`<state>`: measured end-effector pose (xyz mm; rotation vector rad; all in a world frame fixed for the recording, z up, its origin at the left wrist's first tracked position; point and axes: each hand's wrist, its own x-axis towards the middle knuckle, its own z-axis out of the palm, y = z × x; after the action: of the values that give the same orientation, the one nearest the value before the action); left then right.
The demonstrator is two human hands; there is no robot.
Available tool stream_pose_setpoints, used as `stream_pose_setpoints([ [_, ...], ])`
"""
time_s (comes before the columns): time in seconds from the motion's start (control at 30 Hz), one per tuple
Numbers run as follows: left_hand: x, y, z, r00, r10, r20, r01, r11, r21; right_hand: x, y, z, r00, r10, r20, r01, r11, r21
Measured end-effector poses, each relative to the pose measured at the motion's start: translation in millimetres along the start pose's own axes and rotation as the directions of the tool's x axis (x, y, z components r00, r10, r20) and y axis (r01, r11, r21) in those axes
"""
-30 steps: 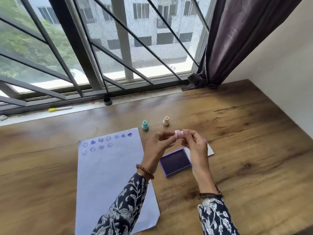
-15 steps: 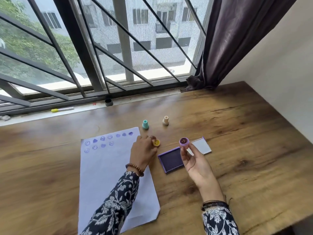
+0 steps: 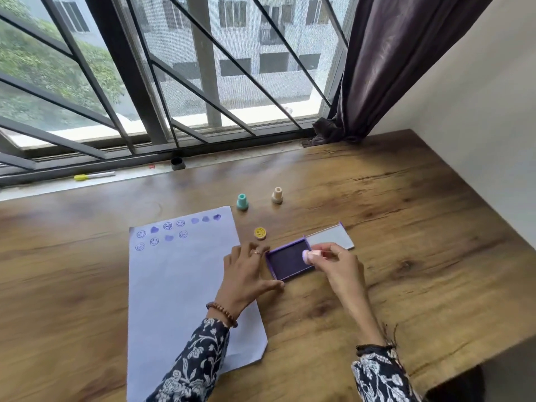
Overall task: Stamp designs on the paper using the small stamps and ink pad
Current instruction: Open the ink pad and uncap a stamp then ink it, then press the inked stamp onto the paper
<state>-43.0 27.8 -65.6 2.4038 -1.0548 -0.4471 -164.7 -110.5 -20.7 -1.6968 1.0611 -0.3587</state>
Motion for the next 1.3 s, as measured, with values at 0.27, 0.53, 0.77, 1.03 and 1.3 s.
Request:
stream_pose_setpoints([
  [0.27,0,-3,2,0.999,0.005,-0.035,-0.007,0.999,-0.046,3,-43,-1,0.972,-0.191,0.138,0.236,0.786,-0.571],
  [0.53,0,-5,2,0.999,0.005,-0.052,-0.008,0.998,-0.070,9,-35,14,0.945,-0.279,0.170,0.319,0.670,-0.670],
  [0.77,1,-7,4,0.999,0.008,-0.052,-0.011,0.998,-0.061,14,-11,25,0.923,-0.306,0.232,0.375,0.590,-0.715],
  [1.03,-13,-14,-10,0.995,-0.022,-0.095,0.016,0.998,-0.067,14,-21,24,0.955,-0.196,0.223,0.296,0.600,-0.743],
  [1.3,-53,-110,-76,0.865,-0.284,-0.413,0.325,0.945,0.030,-10,-74,98,0.960,-0.220,0.173,0.266,0.912,-0.312],
])
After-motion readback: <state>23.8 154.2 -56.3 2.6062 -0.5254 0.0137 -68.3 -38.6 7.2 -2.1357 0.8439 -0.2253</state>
